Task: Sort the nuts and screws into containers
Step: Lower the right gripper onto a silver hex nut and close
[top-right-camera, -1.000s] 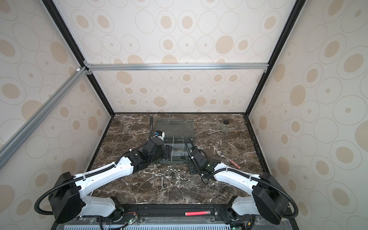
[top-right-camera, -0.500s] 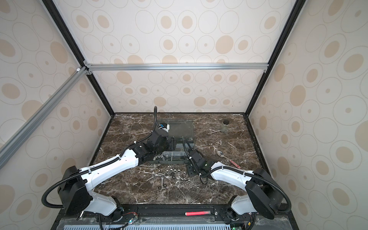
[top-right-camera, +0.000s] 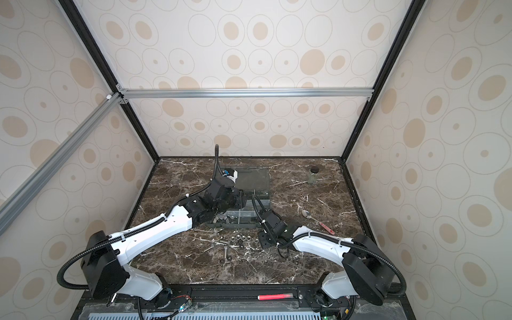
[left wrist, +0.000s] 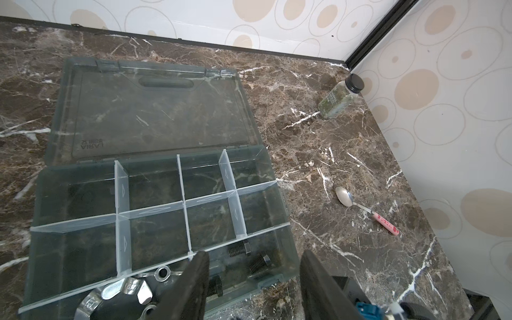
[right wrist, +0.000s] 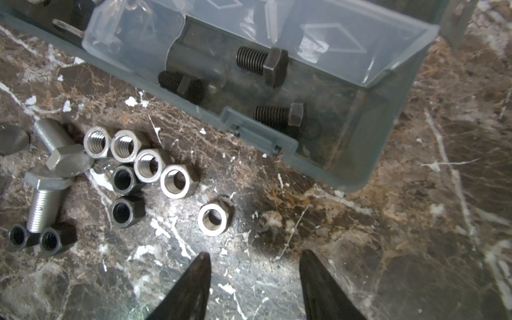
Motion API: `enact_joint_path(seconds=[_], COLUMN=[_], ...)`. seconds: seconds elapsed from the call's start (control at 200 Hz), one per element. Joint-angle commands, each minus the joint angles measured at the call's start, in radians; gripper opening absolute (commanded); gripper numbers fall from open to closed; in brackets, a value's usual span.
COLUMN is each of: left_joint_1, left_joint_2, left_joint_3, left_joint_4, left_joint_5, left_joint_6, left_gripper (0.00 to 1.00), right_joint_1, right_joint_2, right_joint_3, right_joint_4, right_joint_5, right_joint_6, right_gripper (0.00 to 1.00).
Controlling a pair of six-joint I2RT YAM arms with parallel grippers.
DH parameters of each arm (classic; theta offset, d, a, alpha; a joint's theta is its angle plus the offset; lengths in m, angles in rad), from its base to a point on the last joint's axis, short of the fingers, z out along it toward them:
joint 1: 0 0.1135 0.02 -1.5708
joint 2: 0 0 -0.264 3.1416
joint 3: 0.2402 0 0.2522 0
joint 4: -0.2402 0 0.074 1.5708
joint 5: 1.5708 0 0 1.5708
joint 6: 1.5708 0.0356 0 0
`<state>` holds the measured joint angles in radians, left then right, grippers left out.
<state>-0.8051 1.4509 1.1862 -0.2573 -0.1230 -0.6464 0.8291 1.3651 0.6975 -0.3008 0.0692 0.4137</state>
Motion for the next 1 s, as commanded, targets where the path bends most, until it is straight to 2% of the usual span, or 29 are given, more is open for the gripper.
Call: enact_joint_path(seconds=[0.0, 0.76, 0.995], left_joint_1=[0.001, 0.002, 0.005], left_joint_2=[-0.035, -0.102, -0.142], left_joint_3=[0.007, -0.145, -0.189], left_joint_4=[-0.018, 0.052, 0.062], left_joint_5=[-0.001, 0.013, -0.01], left_joint_6=[0.032, -0.008, -0.014], left_gripper=[0.53, 0.54, 0.56], right_joint_1=[0.016, 0.089, 0.108], right_joint_2=[0.021, 0.222, 0.293], right_joint_3=[0.037, 0.176, 0.226], right_joint_4=[-0.046, -0.104, -0.125], right_joint_5=[-0.008, 0.043, 0.061], right_joint_6=[0.001, 0.008, 0.006], right_gripper=[0.55, 0.52, 0.46])
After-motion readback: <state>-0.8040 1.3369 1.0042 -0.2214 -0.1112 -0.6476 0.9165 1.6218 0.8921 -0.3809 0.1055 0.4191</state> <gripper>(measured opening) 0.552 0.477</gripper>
